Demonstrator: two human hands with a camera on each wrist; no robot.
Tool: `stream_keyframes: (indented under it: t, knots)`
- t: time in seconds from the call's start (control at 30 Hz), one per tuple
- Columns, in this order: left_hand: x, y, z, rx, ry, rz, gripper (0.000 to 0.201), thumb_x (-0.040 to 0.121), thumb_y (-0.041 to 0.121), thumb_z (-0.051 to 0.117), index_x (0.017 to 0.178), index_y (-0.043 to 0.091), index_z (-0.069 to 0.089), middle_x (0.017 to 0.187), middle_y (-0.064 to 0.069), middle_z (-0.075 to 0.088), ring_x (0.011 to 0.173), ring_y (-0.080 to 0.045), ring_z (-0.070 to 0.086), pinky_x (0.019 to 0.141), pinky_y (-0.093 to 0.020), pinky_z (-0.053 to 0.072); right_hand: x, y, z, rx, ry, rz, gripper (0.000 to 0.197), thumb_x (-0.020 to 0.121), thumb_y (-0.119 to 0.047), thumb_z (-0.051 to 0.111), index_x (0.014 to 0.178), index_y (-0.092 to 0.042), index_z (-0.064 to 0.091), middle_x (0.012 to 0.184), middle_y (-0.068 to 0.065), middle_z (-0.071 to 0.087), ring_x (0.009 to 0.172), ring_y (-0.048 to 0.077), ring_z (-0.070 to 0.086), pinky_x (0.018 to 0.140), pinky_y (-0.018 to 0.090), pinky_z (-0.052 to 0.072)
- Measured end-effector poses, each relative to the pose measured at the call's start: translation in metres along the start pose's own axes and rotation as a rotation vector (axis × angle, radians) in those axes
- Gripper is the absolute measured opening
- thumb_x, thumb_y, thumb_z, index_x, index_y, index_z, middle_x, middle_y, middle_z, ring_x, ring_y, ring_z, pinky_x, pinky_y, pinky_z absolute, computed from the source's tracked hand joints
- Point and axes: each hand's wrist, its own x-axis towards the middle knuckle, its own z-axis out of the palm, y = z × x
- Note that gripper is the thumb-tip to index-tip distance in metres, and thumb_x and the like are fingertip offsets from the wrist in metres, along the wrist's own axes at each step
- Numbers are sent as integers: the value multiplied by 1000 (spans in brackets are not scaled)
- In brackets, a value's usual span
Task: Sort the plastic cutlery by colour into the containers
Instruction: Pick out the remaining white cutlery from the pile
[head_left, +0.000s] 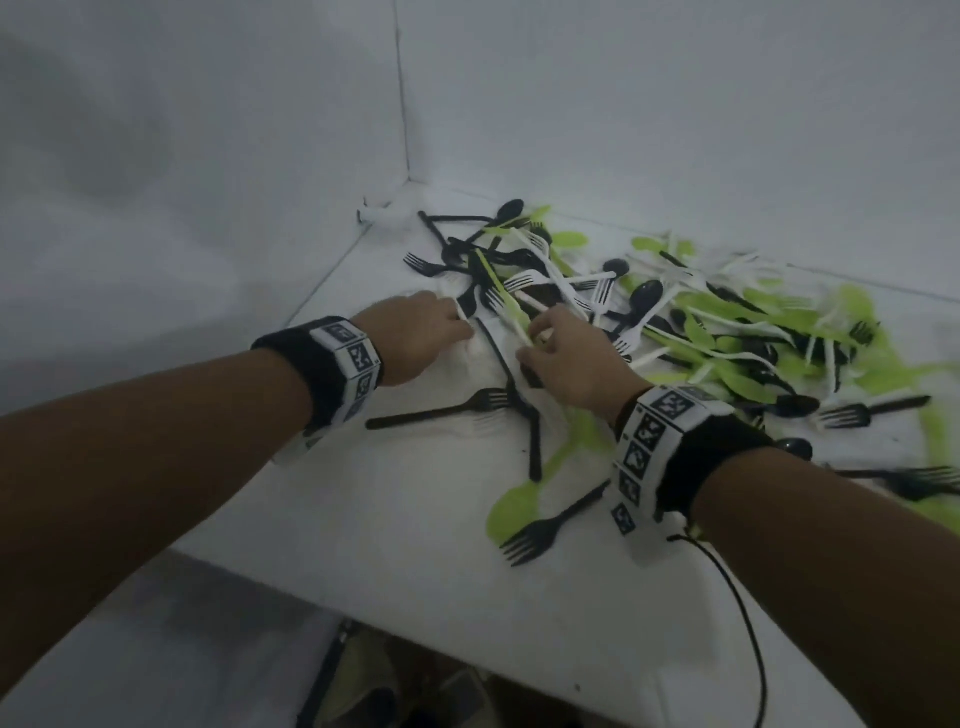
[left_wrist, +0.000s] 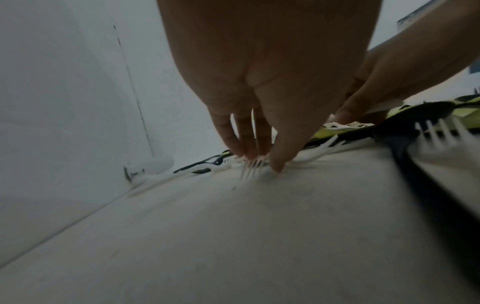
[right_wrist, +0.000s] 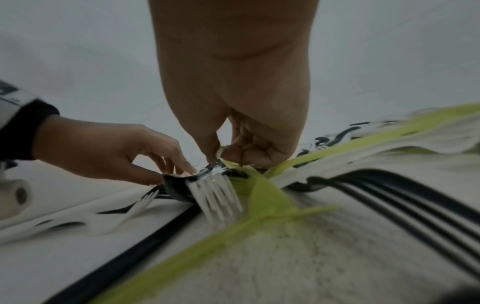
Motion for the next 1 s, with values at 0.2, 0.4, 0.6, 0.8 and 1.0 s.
stream_keyframes:
  t: [0.2,0.4,0.6,0.8,1.0]
  knots:
    - [14,-19,-1,29,236,280,13,83,4,74,92,4,65,92,-16,58,82,-35,58,62,-42,52,-5,-2,-3,22,149,109,16,101,-28,48,105,-13,51,87,0,58,79,22,54,66,36,40]
    - [-2,-9,-22,-368,398,101,12,107,21,43,96,17,40,80,1,48,68,-20,44,63,-36,39,-1,-5,-5,94,219,98,17,102,-27,42,88,-16,42,81,2,56,71,21,49,63,36,38]
    - [-35,-7,-31,-551,210,-141,31,94,39,62,83,14,48,66,-3,57,60,-19,53,55,-28,37,14,-28,6,-124,34,-181,9,97,-32,61,90,-27,63,82,-8,61,76,12,57,66,29,40]
    - [-63,17,-11,-466,-43,71,30,86,48,76,79,23,59,75,9,53,67,0,46,62,-18,33,33,-38,14,-393,-94,-100,27,89,-48,72,86,-23,64,83,-6,61,78,14,57,58,27,36]
    - [-64,33,9,-301,-66,104,15,98,32,62,102,20,53,96,8,42,85,-15,48,70,-25,28,31,-20,-1,-427,-150,-45,46,86,-67,67,85,-21,65,85,-3,66,82,16,62,75,35,53]
